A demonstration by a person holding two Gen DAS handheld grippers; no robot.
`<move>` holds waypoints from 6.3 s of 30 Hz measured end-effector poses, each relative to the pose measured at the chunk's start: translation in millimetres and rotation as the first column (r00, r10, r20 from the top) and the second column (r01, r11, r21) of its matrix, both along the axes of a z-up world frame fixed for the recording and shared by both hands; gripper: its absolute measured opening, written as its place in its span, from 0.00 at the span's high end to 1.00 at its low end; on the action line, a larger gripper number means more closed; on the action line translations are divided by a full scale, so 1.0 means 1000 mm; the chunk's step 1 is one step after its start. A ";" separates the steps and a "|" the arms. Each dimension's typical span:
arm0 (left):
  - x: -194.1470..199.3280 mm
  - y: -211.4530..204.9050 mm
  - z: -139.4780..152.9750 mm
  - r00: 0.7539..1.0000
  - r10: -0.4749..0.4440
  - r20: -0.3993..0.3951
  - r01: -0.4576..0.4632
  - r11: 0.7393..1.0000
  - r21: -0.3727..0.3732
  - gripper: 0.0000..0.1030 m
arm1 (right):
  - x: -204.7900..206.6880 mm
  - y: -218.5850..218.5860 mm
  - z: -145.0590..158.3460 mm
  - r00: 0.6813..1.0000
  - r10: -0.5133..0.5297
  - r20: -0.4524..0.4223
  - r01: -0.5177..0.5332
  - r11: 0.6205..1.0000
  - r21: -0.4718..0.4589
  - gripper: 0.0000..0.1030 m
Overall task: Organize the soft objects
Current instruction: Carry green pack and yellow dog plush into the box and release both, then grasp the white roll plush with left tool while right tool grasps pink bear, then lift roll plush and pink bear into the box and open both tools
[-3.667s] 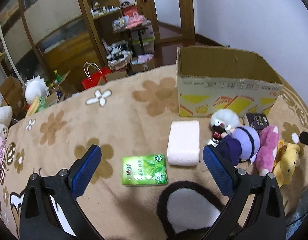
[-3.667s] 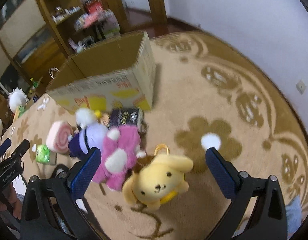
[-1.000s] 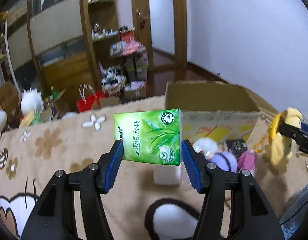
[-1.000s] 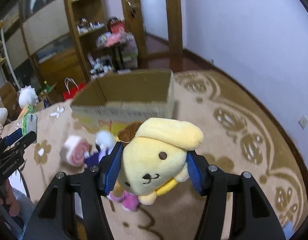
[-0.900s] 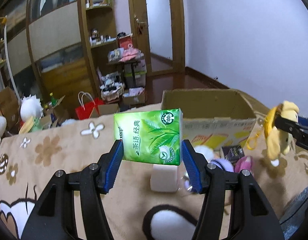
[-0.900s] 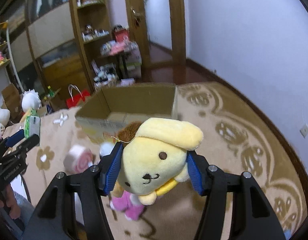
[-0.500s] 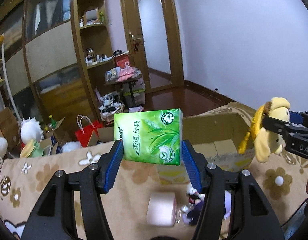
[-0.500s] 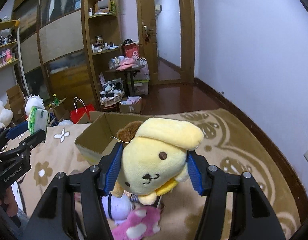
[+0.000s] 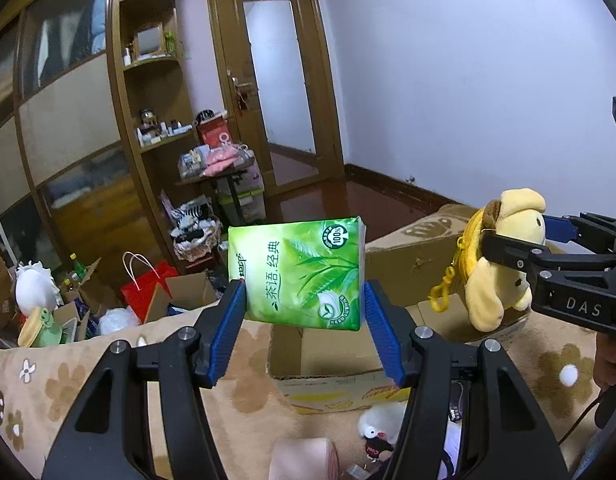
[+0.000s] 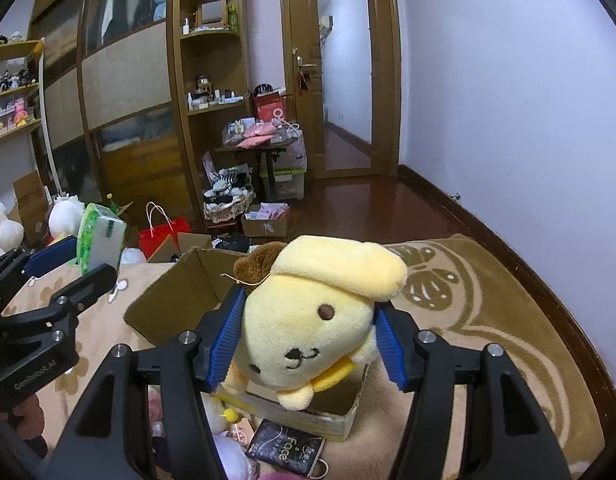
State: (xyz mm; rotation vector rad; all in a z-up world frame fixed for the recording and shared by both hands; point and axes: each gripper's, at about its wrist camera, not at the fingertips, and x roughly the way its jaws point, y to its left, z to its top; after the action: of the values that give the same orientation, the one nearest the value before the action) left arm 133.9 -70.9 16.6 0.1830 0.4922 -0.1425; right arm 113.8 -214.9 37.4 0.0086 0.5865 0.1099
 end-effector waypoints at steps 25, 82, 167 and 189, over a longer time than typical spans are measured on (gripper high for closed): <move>0.023 0.002 -0.045 0.987 0.024 -0.161 -0.019 0.999 0.031 0.21 | 0.015 -0.017 -0.024 0.996 0.011 -0.087 -0.004 0.996 0.086 0.10; 0.005 0.047 -0.132 0.790 0.113 -0.603 -0.102 0.993 0.053 0.09 | -0.041 -0.001 -0.121 0.815 -0.004 -0.579 0.068 0.994 0.089 0.28; 0.035 -0.015 -0.036 0.992 0.010 -0.126 -0.007 1.000 0.018 0.51 | 0.026 -0.011 -0.014 1.000 0.009 0.003 -0.009 0.993 0.119 0.44; 0.019 -0.003 -0.038 0.982 0.060 -0.179 -0.061 0.998 0.002 0.09 | 0.022 -0.020 -0.020 0.997 0.005 -0.078 0.010 0.983 0.185 0.01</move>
State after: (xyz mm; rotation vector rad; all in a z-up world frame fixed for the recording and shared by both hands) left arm 152.8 -74.0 -21.9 0.1519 0.6763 -0.1010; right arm 136.0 -234.9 17.1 0.1954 0.6528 0.1622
